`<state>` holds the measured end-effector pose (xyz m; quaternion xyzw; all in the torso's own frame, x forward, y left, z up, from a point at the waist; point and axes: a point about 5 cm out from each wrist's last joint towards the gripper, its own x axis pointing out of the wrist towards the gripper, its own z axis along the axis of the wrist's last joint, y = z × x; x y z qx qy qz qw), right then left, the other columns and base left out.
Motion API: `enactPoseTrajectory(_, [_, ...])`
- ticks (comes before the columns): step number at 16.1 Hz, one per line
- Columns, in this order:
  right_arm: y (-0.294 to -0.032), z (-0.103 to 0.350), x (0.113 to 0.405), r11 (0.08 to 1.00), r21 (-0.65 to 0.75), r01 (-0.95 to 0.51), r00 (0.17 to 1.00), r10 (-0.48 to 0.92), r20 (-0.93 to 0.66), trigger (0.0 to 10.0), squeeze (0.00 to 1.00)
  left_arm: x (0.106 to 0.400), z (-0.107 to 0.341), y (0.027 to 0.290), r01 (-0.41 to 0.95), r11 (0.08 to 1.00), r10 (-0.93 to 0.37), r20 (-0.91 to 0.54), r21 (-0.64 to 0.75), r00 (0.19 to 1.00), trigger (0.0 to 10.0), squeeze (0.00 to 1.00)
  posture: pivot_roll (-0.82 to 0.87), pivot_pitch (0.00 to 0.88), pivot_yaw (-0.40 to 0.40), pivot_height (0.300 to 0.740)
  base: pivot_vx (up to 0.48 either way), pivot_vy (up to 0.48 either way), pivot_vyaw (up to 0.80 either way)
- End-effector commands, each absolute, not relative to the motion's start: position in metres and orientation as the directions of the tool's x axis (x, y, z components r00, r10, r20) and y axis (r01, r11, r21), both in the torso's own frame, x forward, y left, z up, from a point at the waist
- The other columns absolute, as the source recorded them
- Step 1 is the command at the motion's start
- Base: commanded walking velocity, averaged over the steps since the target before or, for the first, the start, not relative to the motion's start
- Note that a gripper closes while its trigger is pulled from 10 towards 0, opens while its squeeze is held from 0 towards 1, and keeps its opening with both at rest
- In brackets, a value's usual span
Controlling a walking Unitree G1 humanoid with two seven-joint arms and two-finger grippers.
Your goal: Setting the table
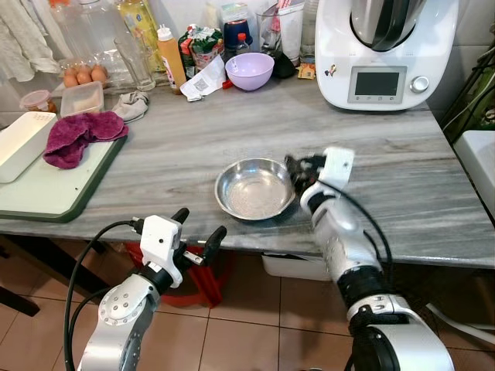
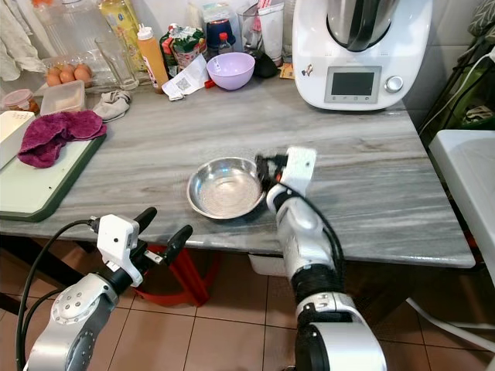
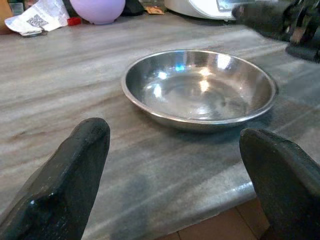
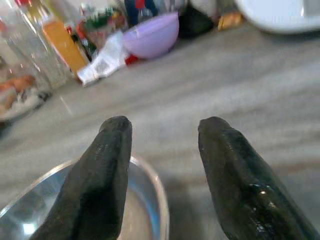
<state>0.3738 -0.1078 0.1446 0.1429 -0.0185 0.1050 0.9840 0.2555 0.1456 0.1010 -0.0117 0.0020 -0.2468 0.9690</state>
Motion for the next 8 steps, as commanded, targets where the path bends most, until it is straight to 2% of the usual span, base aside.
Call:
enactPoseTrajectory(1, [-0.108, 0.156, 0.373, 0.931, 0.282, -0.231, 0.971, 0.204, 0.123, 10.0, 1.00, 0.257, 0.100, 0.148, 0.479, 0.878, -0.479, -0.011, -0.011, 0.878, 10.0, 0.00, -0.09, 0.086, 0.095, 0.740, 0.000, 0.000, 0.00])
enactPoseTrajectory(5, [-0.118, 0.155, 0.365, 0.936, 0.270, -0.225, 0.971, 0.192, 0.144, 10.0, 1.00, 0.257, 0.100, 0.146, 0.477, 0.879, -0.478, -0.009, -0.013, 0.879, 10.0, 0.00, -0.09, 0.083, 0.095, 0.740, 0.000, 0.000, 0.00])
enactPoseTrajectory(6, [-0.128, 0.156, 0.353, 0.951, 0.220, -0.219, 0.969, 0.186, 0.163, 10.0, 1.00, 0.258, 0.100, 0.145, 0.477, 0.879, -0.477, -0.007, -0.013, 0.879, 10.0, 0.00, -0.10, 0.080, 0.095, 0.740, 0.000, 0.000, 0.00])
enactPoseTrajectory(8, [-0.130, 0.157, 0.347, 0.956, 0.194, -0.219, 0.967, 0.187, 0.173, 10.0, 1.00, 0.258, 0.100, 0.146, 0.476, 0.879, -0.476, -0.006, -0.013, 0.879, 10.0, 0.00, -0.10, 0.080, 0.095, 0.740, 0.000, 0.000, 0.00])
